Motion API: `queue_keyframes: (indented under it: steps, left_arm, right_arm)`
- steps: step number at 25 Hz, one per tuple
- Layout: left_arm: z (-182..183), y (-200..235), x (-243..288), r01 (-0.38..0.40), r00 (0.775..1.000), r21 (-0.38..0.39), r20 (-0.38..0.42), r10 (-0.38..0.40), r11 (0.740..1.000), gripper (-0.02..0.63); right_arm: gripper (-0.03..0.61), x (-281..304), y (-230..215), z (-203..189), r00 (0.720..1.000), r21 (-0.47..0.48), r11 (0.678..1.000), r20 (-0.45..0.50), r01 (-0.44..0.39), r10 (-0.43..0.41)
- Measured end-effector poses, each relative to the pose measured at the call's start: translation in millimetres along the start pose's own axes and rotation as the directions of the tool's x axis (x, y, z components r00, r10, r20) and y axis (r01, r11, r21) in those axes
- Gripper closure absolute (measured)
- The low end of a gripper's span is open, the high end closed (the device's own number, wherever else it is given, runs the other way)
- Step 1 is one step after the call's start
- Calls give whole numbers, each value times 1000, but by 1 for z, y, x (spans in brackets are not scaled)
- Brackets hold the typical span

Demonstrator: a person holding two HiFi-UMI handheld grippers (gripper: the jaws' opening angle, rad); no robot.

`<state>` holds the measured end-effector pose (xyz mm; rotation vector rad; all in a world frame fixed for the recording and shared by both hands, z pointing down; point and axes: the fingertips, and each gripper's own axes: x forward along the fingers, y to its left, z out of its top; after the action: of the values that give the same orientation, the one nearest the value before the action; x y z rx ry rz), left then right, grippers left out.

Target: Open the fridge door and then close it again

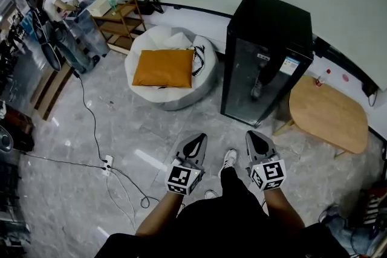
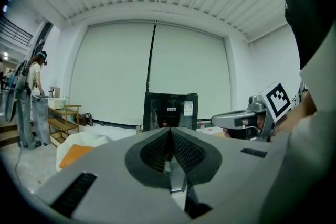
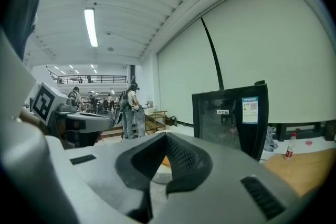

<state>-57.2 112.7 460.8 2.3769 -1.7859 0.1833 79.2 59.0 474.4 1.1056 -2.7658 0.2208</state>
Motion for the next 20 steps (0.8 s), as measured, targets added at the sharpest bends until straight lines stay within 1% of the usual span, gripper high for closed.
queue_keyframes:
  steps: [7,11,14,20]
  left_arm:
    - [7,29,55,-13,1000,0,-25,13,1000,592]
    - [15,40,96,-7,999,-4,-52,7,1000,592]
    - [21,46,124,-2,997,-29,-73,0,1000,592]
    - [29,62,174,0,995,-15,-103,-1,1000,592]
  right_arm:
    - [560,60,-34,21,1000,10,1000,24,-20,20]
    - [560,91,-60,30,999,-5,999,18,-41,41]
    - [560,107,-80,34,999,-4,999,15,-47,47]
    - [560,135,-111,44,998,-14,998,17,-56,57]
